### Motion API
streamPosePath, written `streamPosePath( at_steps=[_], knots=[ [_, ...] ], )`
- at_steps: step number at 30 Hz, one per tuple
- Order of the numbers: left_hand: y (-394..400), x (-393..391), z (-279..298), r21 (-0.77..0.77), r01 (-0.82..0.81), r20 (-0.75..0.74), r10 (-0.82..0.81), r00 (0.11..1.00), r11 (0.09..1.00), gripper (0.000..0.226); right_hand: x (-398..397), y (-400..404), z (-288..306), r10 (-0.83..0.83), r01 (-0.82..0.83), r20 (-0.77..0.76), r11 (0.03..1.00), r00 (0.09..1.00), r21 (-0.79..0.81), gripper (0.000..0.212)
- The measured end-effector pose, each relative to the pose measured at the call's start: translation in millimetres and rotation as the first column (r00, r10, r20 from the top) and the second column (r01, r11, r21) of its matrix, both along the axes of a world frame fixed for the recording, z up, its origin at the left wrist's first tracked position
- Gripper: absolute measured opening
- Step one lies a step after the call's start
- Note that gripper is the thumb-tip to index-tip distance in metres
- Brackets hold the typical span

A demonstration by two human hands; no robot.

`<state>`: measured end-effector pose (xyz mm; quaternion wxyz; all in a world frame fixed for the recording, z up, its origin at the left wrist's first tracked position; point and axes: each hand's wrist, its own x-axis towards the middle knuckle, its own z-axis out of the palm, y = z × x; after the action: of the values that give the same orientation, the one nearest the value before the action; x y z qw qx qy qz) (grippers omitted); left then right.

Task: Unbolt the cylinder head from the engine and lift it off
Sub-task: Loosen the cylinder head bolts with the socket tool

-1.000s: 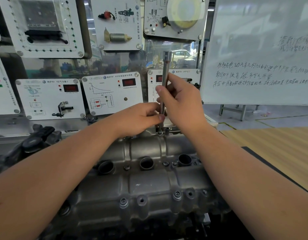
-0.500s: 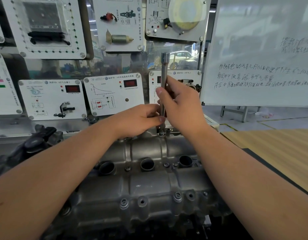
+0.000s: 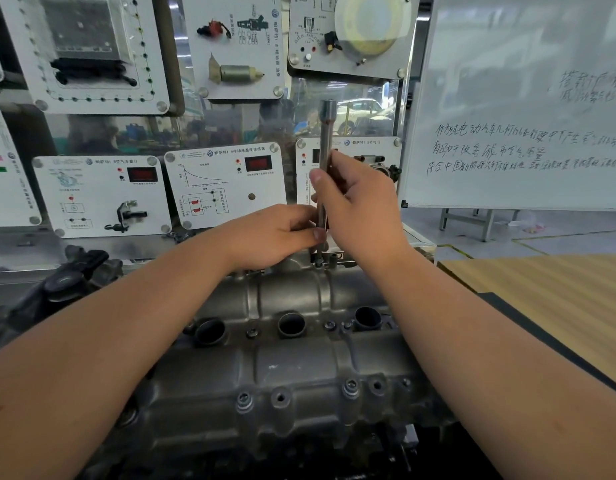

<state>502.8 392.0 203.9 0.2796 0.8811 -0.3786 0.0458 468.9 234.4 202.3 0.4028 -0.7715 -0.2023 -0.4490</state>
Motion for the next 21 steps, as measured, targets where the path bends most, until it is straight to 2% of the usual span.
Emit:
streamPosePath(
  at_steps=[3,5,7,12,16,21],
  knots=[
    [1.0,-0.6,1.0,0.011,0.001,0.000,-0.001,1.000,1.000,0.033,-0.3,1.4,-1.9,0.035,-0.034,-0.059,0.999,0.998,0.010,0.017],
    [1.0,-1.1,2.1,0.019,0.006,0.002,-0.006,1.000,1.000,0.033,-2.5,4.5,-4.2,0.054,-0.052,-0.072,0.998,0.996,0.029,0.041],
    [0.6,-1.5,3.9,0.044,0.011,0.031,-0.013,0.999,0.999,0.033,-3.3,6.5,-6.2,0.044,-0.042,-0.032,0.998,0.999,0.040,0.048],
    [-3.5,1.5,3.9,0.051,0.013,0.047,-0.016,0.999,0.999,0.031,-2.7,2.9,-7.1,-0.033,0.034,0.040,0.999,0.999,-0.017,0.019],
    [-0.9,4.9,1.4,0.030,0.045,0.020,-0.045,0.999,0.999,0.021,-0.5,-0.3,-5.8,-0.055,0.054,-0.016,0.998,0.998,-0.045,0.027],
    [-1.4,5.9,1.8,0.013,0.046,0.046,-0.047,0.998,0.999,0.009,-0.8,1.7,-7.0,0.012,-0.011,-0.040,1.000,0.999,0.020,0.048]
  ],
)
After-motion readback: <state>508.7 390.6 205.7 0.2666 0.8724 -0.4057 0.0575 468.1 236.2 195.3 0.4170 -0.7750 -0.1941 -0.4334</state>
